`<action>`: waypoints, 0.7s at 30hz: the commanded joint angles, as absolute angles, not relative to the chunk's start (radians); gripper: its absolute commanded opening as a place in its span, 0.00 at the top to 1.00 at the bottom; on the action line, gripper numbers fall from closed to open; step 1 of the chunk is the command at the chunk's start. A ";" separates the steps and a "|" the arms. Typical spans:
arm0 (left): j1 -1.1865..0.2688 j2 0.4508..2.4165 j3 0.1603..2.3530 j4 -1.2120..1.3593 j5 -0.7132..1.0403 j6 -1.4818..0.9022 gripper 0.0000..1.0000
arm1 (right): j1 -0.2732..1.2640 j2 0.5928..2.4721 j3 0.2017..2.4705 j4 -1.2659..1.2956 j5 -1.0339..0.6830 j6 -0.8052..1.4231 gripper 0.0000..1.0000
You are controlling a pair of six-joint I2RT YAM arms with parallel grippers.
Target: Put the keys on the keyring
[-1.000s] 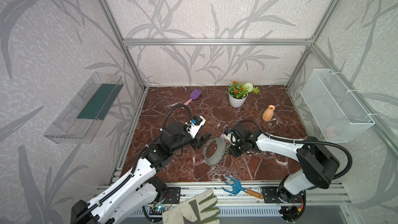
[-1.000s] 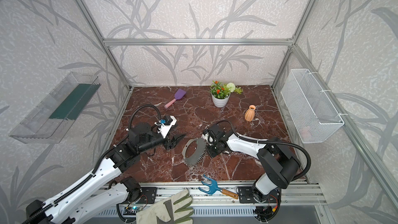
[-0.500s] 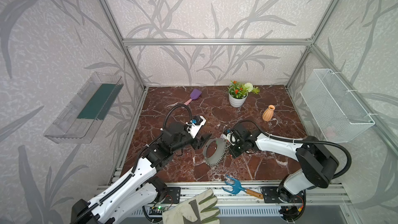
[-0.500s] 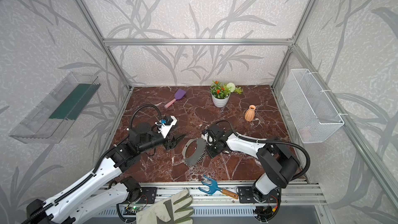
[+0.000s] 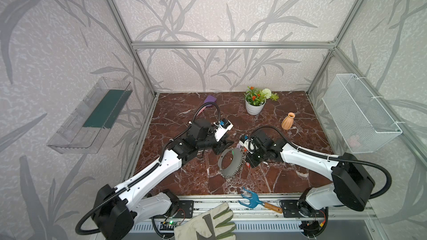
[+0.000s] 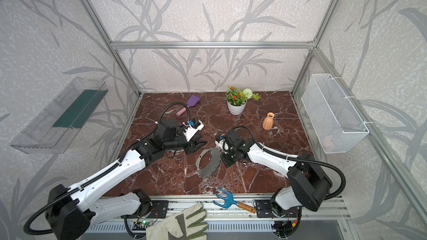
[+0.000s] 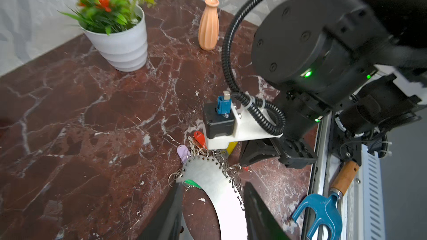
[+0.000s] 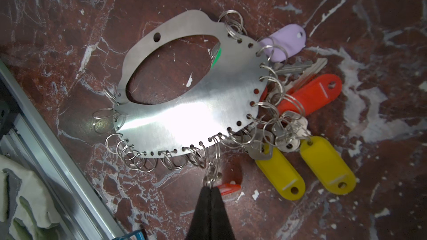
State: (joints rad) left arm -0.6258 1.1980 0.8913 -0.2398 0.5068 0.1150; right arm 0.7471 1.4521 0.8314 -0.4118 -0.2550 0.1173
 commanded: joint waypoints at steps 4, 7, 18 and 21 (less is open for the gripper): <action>-0.589 1.378 0.979 -0.307 0.653 0.130 0.59 | 0.749 1.413 0.840 -0.394 -0.254 0.102 1.00; -0.589 1.454 0.995 -0.333 0.760 0.194 0.53 | 0.737 1.393 0.833 -0.388 -0.252 0.103 1.00; -0.601 1.698 1.053 -0.293 0.858 0.290 0.51 | 0.640 1.401 0.757 -0.260 -0.383 0.208 1.00; -0.645 1.765 1.117 -0.357 0.830 0.366 0.51 | 0.613 1.395 0.744 -0.250 -0.387 0.225 1.00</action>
